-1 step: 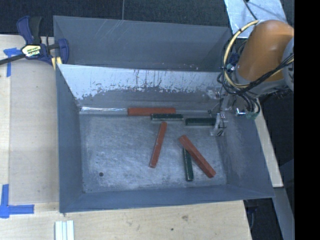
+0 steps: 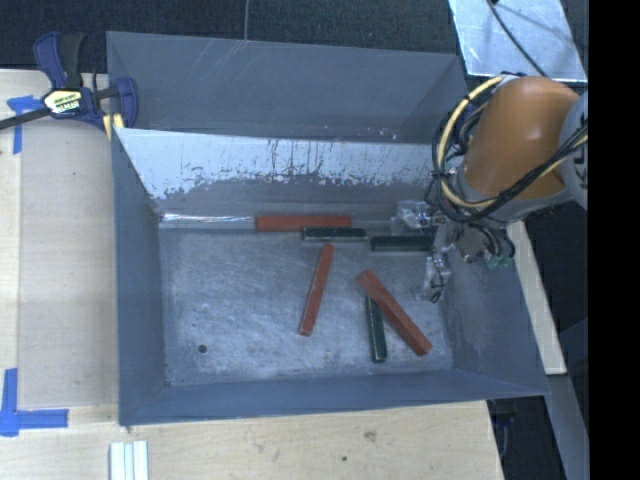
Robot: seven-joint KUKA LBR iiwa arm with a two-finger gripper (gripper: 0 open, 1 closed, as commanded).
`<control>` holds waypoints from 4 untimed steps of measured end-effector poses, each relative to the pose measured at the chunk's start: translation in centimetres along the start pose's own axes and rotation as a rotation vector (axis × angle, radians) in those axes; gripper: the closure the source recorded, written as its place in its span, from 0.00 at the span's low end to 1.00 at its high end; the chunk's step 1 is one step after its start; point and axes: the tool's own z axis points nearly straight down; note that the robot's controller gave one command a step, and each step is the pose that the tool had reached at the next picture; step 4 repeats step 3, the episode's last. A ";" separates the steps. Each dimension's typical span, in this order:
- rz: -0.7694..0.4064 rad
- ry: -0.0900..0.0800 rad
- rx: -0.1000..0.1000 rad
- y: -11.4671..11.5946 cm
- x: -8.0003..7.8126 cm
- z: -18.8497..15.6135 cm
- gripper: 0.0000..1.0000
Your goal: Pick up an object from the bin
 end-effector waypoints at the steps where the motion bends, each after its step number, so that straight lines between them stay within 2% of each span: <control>1: 0.001 0.000 0.000 -0.4 -3.0 7.7 0.00; 2: 0.000 -0.008 0.001 -0.4 -3.2 7.1 1.00; 3: -0.016 -0.011 0.004 -0.7 0.9 -6.6 1.00; 4: -0.016 -0.011 0.004 -0.7 0.9 -6.6 1.00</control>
Offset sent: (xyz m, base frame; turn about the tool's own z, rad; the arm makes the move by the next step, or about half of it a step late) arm 0.0306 0.0002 -0.0731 0.0012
